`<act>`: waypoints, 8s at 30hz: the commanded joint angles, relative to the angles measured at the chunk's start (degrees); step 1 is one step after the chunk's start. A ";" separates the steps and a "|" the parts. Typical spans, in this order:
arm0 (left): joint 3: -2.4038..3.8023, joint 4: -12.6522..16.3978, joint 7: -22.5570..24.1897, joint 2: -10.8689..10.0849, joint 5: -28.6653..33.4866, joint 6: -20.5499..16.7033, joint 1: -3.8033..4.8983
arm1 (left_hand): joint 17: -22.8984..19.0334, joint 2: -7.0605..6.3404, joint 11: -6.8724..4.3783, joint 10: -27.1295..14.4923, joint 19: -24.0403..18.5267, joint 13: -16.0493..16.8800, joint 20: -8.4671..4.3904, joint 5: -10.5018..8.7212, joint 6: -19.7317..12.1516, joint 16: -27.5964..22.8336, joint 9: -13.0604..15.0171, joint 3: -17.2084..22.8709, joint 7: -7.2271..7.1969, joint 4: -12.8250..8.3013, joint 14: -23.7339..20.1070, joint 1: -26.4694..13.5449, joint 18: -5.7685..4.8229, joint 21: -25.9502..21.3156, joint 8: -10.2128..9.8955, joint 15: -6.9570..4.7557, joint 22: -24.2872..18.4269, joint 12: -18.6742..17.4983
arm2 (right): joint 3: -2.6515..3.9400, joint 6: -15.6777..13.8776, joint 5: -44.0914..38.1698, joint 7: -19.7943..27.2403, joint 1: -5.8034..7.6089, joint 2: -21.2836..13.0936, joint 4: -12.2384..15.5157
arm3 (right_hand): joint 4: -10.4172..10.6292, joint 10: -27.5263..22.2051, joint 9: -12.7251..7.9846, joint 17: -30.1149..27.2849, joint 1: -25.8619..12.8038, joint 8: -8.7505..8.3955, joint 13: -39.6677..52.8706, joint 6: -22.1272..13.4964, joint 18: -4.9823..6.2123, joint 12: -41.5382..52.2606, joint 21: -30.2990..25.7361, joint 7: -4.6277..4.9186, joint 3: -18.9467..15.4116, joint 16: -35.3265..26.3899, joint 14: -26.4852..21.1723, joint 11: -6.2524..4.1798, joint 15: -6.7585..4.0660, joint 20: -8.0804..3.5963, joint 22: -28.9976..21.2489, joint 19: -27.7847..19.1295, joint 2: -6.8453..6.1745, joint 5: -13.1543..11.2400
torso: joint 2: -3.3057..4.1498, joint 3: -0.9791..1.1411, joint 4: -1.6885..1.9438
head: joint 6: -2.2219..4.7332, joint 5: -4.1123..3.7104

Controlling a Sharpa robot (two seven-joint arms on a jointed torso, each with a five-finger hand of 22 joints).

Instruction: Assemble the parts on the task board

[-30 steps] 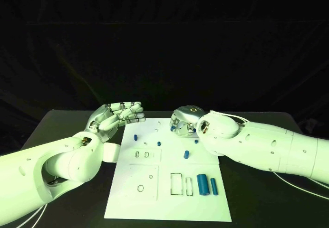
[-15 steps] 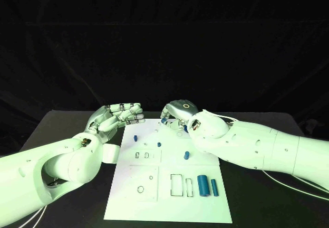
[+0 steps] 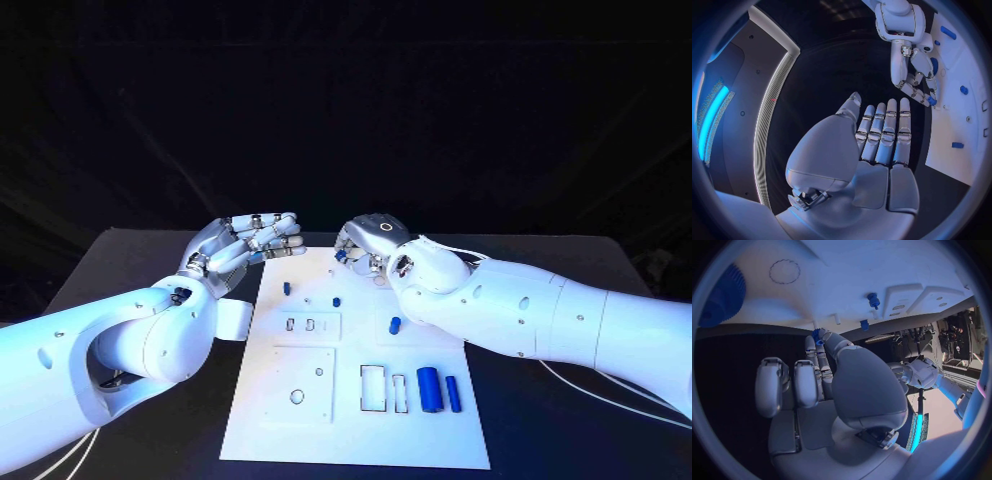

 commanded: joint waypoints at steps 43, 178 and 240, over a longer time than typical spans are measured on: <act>0.05 0.39 -0.03 0.17 0.09 1.23 1.22 | -0.09 -0.05 0.48 -0.04 0.41 -0.03 -0.05 0.01 0.02 -0.31 -0.06 0.21 0.50 -0.02 0.56 -0.46 0.24 0.23 -0.36 0.04 -0.09 -0.42 | 0.06 2.74 -0.32 -2.23 -0.23 3.53 -4.48 | 1.07 0.49 2.01 0.25 -1.31 -0.17 -0.02 -0.07 -0.53 -0.27 0.59 0.09 1.39 0.46 2.42 -0.20 -0.19 0.12 0.69 0.32 -0.81 -0.98 | 0.35 -0.09 0.17 | 0.00 0.07; 0.02 -1.93 -0.24 0.39 0.34 1.74 1.37 | -0.19 -0.04 0.62 -0.07 -0.10 0.01 0.11 0.00 0.10 -1.23 -0.02 0.64 0.63 -0.41 0.22 -0.51 0.19 0.09 -0.94 0.24 -0.33 -0.98 | 0.73 3.03 6.25 -2.89 1.52 -6.13 10.70 | 8.51 15.57 2.69 19.75 -0.97 3.96 76.09 -4.01 -3.86 79.32 11.28 -0.83 -11.76 12.12 5.53 -2.31 -1.60 -0.95 17.08 7.62 0.45 2.80 | -0.85 0.11 -1.82 | -0.44 1.46; 0.02 -2.45 -1.07 0.36 0.34 1.94 1.39 | -0.17 -0.13 0.63 -0.02 -0.17 0.02 0.14 -0.02 0.14 -1.34 -0.02 0.63 0.64 -0.44 0.30 -0.66 0.20 0.09 -1.05 0.25 -0.36 -1.04 | 0.40 2.08 5.27 -2.43 -2.20 1.26 2.89 | 8.70 11.94 1.10 20.08 -4.64 -1.94 72.52 -11.16 -3.59 75.08 10.45 2.28 -11.57 12.26 5.58 0.48 0.86 1.22 16.10 7.02 -2.20 -2.37 | -0.91 0.22 -1.95 | -0.36 1.48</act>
